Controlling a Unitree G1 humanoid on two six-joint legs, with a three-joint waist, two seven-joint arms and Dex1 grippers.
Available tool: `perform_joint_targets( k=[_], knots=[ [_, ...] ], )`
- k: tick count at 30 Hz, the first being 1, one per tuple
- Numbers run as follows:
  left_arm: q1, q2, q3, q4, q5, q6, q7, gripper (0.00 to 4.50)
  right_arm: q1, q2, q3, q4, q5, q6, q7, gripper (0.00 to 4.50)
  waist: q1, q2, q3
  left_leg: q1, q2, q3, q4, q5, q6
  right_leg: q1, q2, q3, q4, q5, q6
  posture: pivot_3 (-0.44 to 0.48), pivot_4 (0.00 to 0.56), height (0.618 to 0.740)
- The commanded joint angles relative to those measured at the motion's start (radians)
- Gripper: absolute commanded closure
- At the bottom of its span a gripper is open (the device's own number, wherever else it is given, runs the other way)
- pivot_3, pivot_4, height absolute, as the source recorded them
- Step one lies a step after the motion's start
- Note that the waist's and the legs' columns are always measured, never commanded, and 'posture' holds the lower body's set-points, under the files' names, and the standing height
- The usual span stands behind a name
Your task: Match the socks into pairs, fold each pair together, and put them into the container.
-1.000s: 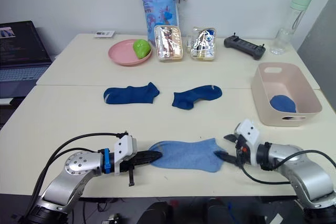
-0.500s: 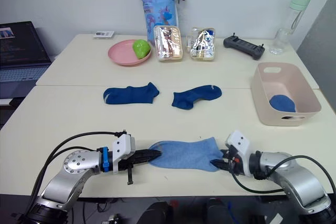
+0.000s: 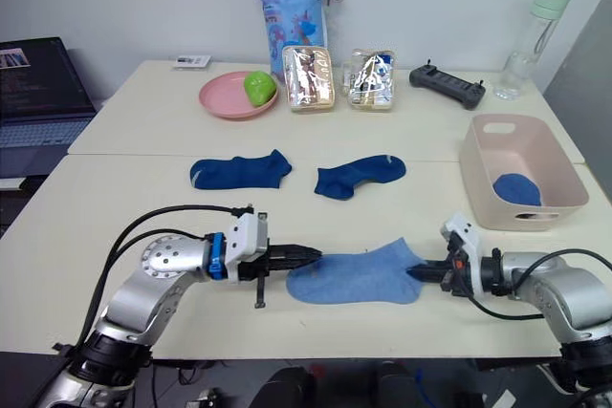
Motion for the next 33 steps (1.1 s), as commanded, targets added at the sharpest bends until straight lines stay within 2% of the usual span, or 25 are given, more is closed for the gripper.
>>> perform_joint_targets(
  k=[1, 6, 12, 19, 24, 29, 33],
  knots=[
    [-0.051, -0.042, -0.076, 0.059, 0.084, -0.043, 0.015, 4.50, -0.025, -0.011, -0.010, -0.022, 0.019, 0.008, 0.024, 4.48, 0.000, 0.000, 0.000, 0.000, 0.000, 0.000, 0.000, 0.000, 0.000, 0.000, 0.000, 0.000, 0.000, 0.000, 0.000, 0.000, 0.150, 0.740],
    [-0.091, -0.125, -0.135, 0.113, 0.112, -0.036, 0.025, 4.50, -0.022, 0.005, -0.022, -0.062, 0.042, 0.041, 0.000, 4.48, 0.001, 0.000, 0.000, 0.000, 0.000, 0.000, 0.000, 0.000, 0.000, 0.000, 0.000, 0.000, 0.000, 0.000, 0.000, 0.000, 0.150, 0.740],
    [-0.108, -0.100, -0.199, 0.177, 0.201, -0.034, 0.002, 4.50, -0.024, 0.014, -0.059, -0.107, 0.110, 0.109, -0.018, 4.48, -0.001, 0.000, 0.000, 0.000, 0.000, 0.000, 0.000, 0.000, 0.000, 0.000, 0.000, 0.000, 0.001, 0.000, 0.000, 0.000, 0.150, 0.740],
    [-0.109, -0.116, -0.218, 0.245, 0.257, -0.065, 0.026, 4.50, -0.054, 0.043, -0.090, -0.173, 0.244, 0.221, -0.043, 4.48, 0.000, 0.000, 0.000, 0.000, 0.000, 0.000, 0.001, 0.000, 0.000, 0.000, 0.000, 0.000, 0.001, 0.000, 0.000, 0.000, 0.150, 0.740],
    [-0.071, -0.117, -0.207, 0.193, 0.225, -0.019, 0.015, 4.50, -0.110, 0.166, -0.111, -0.186, 0.348, 0.308, -0.163, 4.48, -0.001, 0.001, -0.001, 0.001, 0.000, 0.000, 0.001, 0.000, 0.000, 0.000, 0.000, 0.000, 0.001, 0.000, 0.000, 0.000, 0.150, 0.740],
    [-0.044, -0.123, -0.172, 0.147, 0.178, 0.030, 0.027, 4.50, -0.124, 0.267, -0.052, -0.178, 0.321, 0.292, -0.244, 4.48, -0.001, 0.001, -0.001, 0.000, 0.000, -0.001, 0.001, 0.000, 0.000, 0.000, 0.000, 0.000, 0.001, 0.000, 0.000, 0.000, 0.150, 0.740],
    [-0.018, -0.070, -0.109, 0.073, 0.113, 0.102, 0.002, 4.50, -0.123, 0.292, 0.025, -0.163, 0.273, 0.262, -0.251, 4.48, -0.002, 0.001, -0.001, 0.000, 0.000, -0.001, 0.001, 0.000, 0.000, 0.000, 0.000, 0.000, 0.001, 0.000, 0.000, 0.000, 0.150, 0.740]
  ],
)
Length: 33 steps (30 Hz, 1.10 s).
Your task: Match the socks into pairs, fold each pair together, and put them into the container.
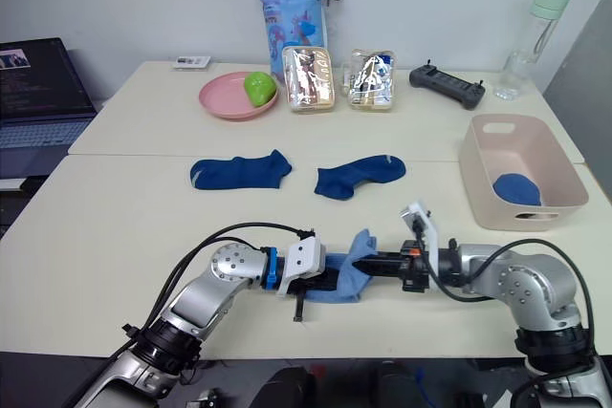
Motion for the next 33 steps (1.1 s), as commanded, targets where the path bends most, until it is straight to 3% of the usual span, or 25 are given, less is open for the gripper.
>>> perform_joint_targets(
  k=[1, 6, 9, 12, 17, 20, 22, 26, 33],
  knots=[
    [0.020, 0.076, 0.073, -0.095, -0.064, 0.059, -0.034, 4.50, -0.007, 0.004, 0.048, -0.003, -0.039, -0.038, -0.001, 4.48, 0.000, 0.000, 0.000, 0.000, 0.000, 0.000, 0.000, 0.000, 0.000, 0.000, 0.000, 0.000, 0.000, 0.000, 0.000, 0.000, 0.150, 0.740],
    [0.010, 0.216, 0.218, -0.181, -0.179, 0.175, -0.069, 4.50, -0.025, 0.004, 0.140, 0.024, -0.113, -0.082, 0.019, 4.48, -0.006, 0.000, 0.000, 0.000, 0.000, -0.001, 0.000, 0.000, 0.000, 0.000, 0.000, -0.001, 0.000, 0.000, 0.000, 0.000, 0.150, 0.740],
    [-0.002, 0.249, 0.272, -0.182, -0.216, 0.196, -0.069, 4.50, -0.029, 0.027, 0.172, 0.040, -0.139, -0.111, 0.019, 4.48, -0.006, 0.000, 0.000, 0.000, 0.000, 0.000, 0.000, 0.000, 0.000, 0.000, 0.000, -0.001, 0.000, 0.000, 0.000, 0.000, 0.150, 0.740],
    [-0.019, 0.253, 0.309, -0.190, -0.253, 0.230, -0.062, 4.50, -0.030, 0.070, 0.146, 0.053, -0.129, -0.117, 0.002, 3.74, -0.004, 0.000, 0.000, 0.000, 0.000, -0.001, 0.000, 0.000, 0.000, 0.000, 0.000, -0.001, 0.000, 0.000, 0.000, 0.000, 0.150, 0.740],
    [-0.020, 0.240, 0.297, -0.210, -0.261, 0.220, -0.057, 4.50, -0.017, 0.046, 0.095, 0.003, -0.081, -0.081, 0.017, 1.98, -0.004, 0.000, 0.000, -0.001, 0.000, 0.000, 0.000, 0.000, 0.000, -0.001, 0.000, -0.001, -0.001, 0.000, 0.000, 0.000, 0.150, 0.740],
    [-0.045, 0.199, 0.305, -0.238, -0.300, 0.240, -0.037, 4.50, -0.019, 0.051, 0.005, -0.036, 0.038, -0.004, -0.001, 0.97, -0.003, 0.000, 0.000, -0.001, 0.000, -0.001, 0.000, 0.000, 0.000, -0.001, 0.000, -0.001, -0.001, 0.000, 0.000, 0.000, 0.150, 0.740],
    [-0.068, 0.170, 0.310, -0.266, -0.338, 0.274, -0.019, 4.50, -0.017, 0.059, -0.066, -0.046, 0.130, 0.047, -0.032, 0.97, -0.001, 0.000, 0.000, -0.001, 0.000, -0.001, 0.000, 0.000, 0.000, -0.001, 0.000, -0.001, -0.001, 0.000, 0.000, 0.000, 0.150, 0.740],
    [-0.068, 0.161, 0.258, -0.309, -0.337, 0.282, -0.029, 4.50, 0.024, -0.003, -0.096, -0.094, 0.135, 0.038, -0.037, 0.97, -0.001, 0.000, 0.000, -0.001, 0.000, -0.001, 0.000, 0.000, 0.000, 0.000, 0.000, -0.001, -0.001, 0.000, 0.000, 0.000, 0.150, 0.740],
    [-0.010, 0.177, 0.118, -0.244, -0.193, 0.163, -0.038, 4.50, 0.075, -0.082, -0.087, -0.077, 0.050, 0.015, -0.098, 0.97, -0.003, 0.000, 0.000, 0.000, 0.000, 0.000, -0.001, 0.000, 0.000, 0.000, 0.000, -0.001, 0.000, 0.000, 0.000, 0.000, 0.150, 0.740]
  ],
)
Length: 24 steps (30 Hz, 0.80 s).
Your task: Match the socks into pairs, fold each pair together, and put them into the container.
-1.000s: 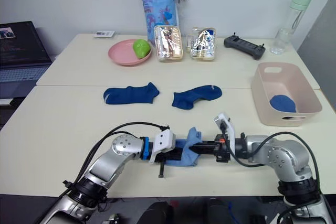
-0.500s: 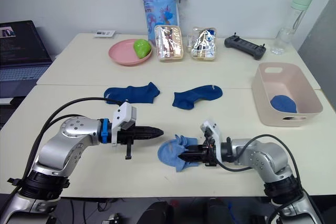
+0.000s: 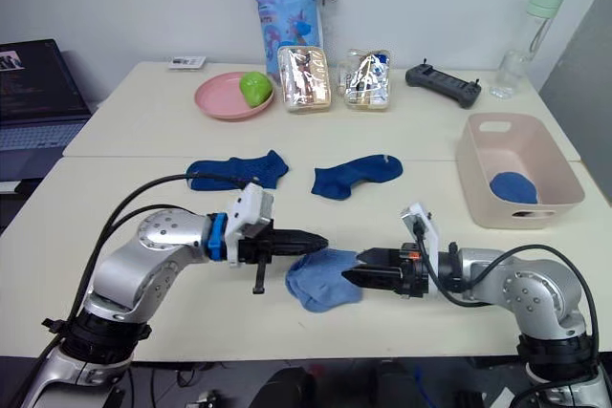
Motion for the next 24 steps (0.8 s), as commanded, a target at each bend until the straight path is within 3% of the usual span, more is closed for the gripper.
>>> perform_joint_targets(
  k=[1, 6, 13, 24],
  knots=[
    [0.050, 0.035, -0.080, 0.044, 0.121, -0.106, -0.011, 4.50, 0.018, -0.041, 0.010, -0.005, -0.059, -0.029, -0.021, 0.97, 0.000, 0.000, 0.000, 0.000, 0.000, 0.000, 0.000, 0.000, 0.000, 0.000, 0.000, 0.000, 0.000, 0.000, 0.000, 0.000, 0.150, 0.740],
    [0.122, 0.089, -0.109, 0.163, 0.254, -0.249, 0.019, 4.50, 0.007, -0.022, 0.066, 0.004, -0.111, -0.025, -0.059, 0.97, -0.002, 0.000, 0.000, 0.001, 0.001, 0.001, -0.001, 0.000, 0.000, -0.001, 0.001, 0.001, 0.000, 0.000, 0.000, 0.000, 0.150, 0.740],
    [0.189, 0.102, -0.059, 0.167, 0.225, -0.263, 0.026, 4.50, -0.043, 0.102, 0.141, 0.120, -0.149, -0.001, -0.105, 0.97, -0.004, 0.001, -0.001, 0.002, 0.001, 0.001, -0.001, 0.000, 0.000, 0.000, 0.000, 0.002, 0.000, 0.000, 0.000, 0.000, 0.150, 0.740],
    [0.176, 0.086, -0.034, 0.149, 0.208, -0.218, 0.048, 4.50, -0.154, 0.258, 0.187, 0.257, -0.135, 0.046, -0.066, 0.97, -0.021, 0.001, -0.001, 0.005, 0.001, 0.001, -0.001, 0.000, 0.000, 0.002, 0.001, 0.002, 0.001, 0.000, -0.001, 0.000, 0.150, 0.740]
  ],
)
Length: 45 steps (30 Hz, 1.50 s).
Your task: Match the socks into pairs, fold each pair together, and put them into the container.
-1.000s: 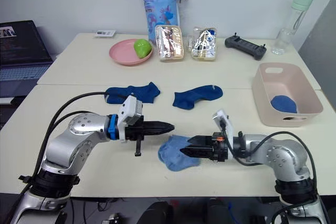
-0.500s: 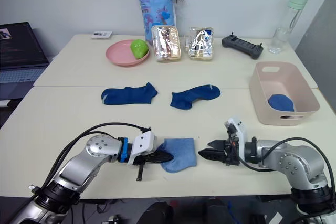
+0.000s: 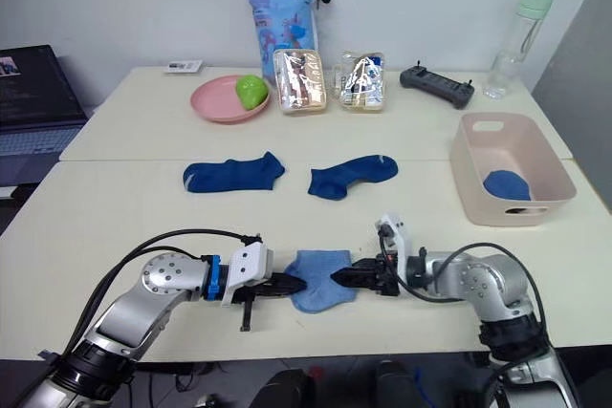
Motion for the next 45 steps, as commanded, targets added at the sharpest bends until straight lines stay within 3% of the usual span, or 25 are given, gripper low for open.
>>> perform_joint_targets(
  k=[1, 4, 7, 16, 19, 22, 27, 35, 41, 45],
  knots=[
    [0.002, 0.002, 0.017, 0.001, 0.009, 0.033, 0.021, 4.50, -0.026, 0.036, 0.033, 0.007, 0.002, -0.006, 0.025, 0.97, -0.003, 0.000, 0.000, 0.000, 0.000, 0.000, 0.000, 0.000, 0.000, 0.000, 0.000, 0.000, 0.000, 0.000, 0.000, 0.000, 0.150, 0.740],
    [0.009, 0.000, 0.019, -0.014, 0.000, 0.046, 0.023, 4.50, -0.023, 0.047, 0.053, 0.038, -0.032, -0.035, 0.028, 0.97, -0.003, 0.000, 0.000, -0.001, 0.000, 0.000, 0.000, 0.000, 0.000, 0.000, 0.000, 0.000, -0.001, 0.000, 0.000, 0.000, 0.150, 0.740],
    [0.021, 0.001, 0.023, -0.030, -0.011, 0.058, 0.027, 4.50, -0.012, 0.056, 0.048, 0.046, -0.049, -0.054, 0.020, 1.54, -0.004, 0.000, 0.000, -0.001, 0.000, 0.000, 0.000, 0.000, 0.000, 0.000, 0.000, 0.000, -0.001, 0.000, 0.000, 0.000, 0.150, 0.740],
    [0.007, -0.015, 0.070, -0.042, -0.092, 0.076, 0.009, 4.50, 0.008, 0.051, 0.019, 0.022, -0.052, -0.053, 0.028, 4.48, -0.004, 0.000, 0.000, 0.000, 0.000, 0.000, 0.000, 0.000, 0.000, 0.000, 0.000, 0.000, 0.000, 0.000, 0.000, 0.000, 0.150, 0.740],
    [-0.002, -0.018, 0.123, -0.068, -0.175, 0.110, -0.011, 4.50, 0.015, 0.030, -0.032, -0.028, -0.020, -0.034, 0.021, 4.48, -0.003, 0.000, 0.000, -0.001, 0.000, 0.000, 0.000, 0.000, 0.000, -0.001, 0.000, 0.000, 0.000, 0.000, 0.000, 0.000, 0.150, 0.740],
    [-0.039, -0.027, 0.192, -0.117, -0.304, 0.229, -0.004, 3.95, 0.002, 0.001, -0.107, -0.101, 0.014, -0.022, -0.001, 4.50, -0.001, 0.000, 0.001, -0.004, 0.000, 0.000, 0.000, 0.000, 0.000, -0.002, 0.000, 0.000, -0.001, 0.000, 0.000, 0.000, 0.150, 0.740],
    [-0.208, -0.057, 0.245, -0.139, -0.412, 0.380, 0.062, 2.44, -0.043, -0.051, -0.259, -0.206, 0.065, -0.004, -0.074, 4.50, -0.002, 0.000, 0.001, -0.008, -0.001, -0.001, 0.000, 0.000, 0.000, -0.006, 0.000, -0.001, -0.001, 0.001, 0.002, 0.000, 0.150, 0.740],
    [-0.486, -0.217, 0.182, -0.080, -0.397, 0.399, 0.133, 0.07, -0.140, -0.340, -0.375, -0.236, -0.023, -0.089, -0.070, 4.50, 0.000, 0.000, 0.001, -0.009, -0.002, 0.001, 0.001, 0.000, 0.000, -0.006, -0.001, 0.001, -0.003, 0.001, 0.002, 0.000, 0.150, 0.740],
    [-0.562, -0.328, 0.133, 0.008, -0.328, 0.314, 0.158, 0.03, -0.190, -0.662, -0.298, -0.103, -0.286, -0.371, 0.064, 4.50, -0.001, 0.000, 0.002, -0.009, -0.002, 0.002, 0.000, 0.000, 0.000, -0.007, 0.000, 0.002, -0.003, 0.001, 0.002, 0.000, 0.150, 0.740],
    [-0.590, -0.419, 0.111, 0.066, -0.282, 0.249, 0.195, 0.03, -0.235, -0.817, -0.131, 0.138, -0.619, -0.792, 0.129, 4.50, -0.002, -0.001, 0.002, -0.008, -0.002, 0.006, 0.001, 0.000, 0.000, -0.007, 0.000, 0.005, -0.002, 0.001, 0.002, 0.000, 0.150, 0.740]
  ],
)
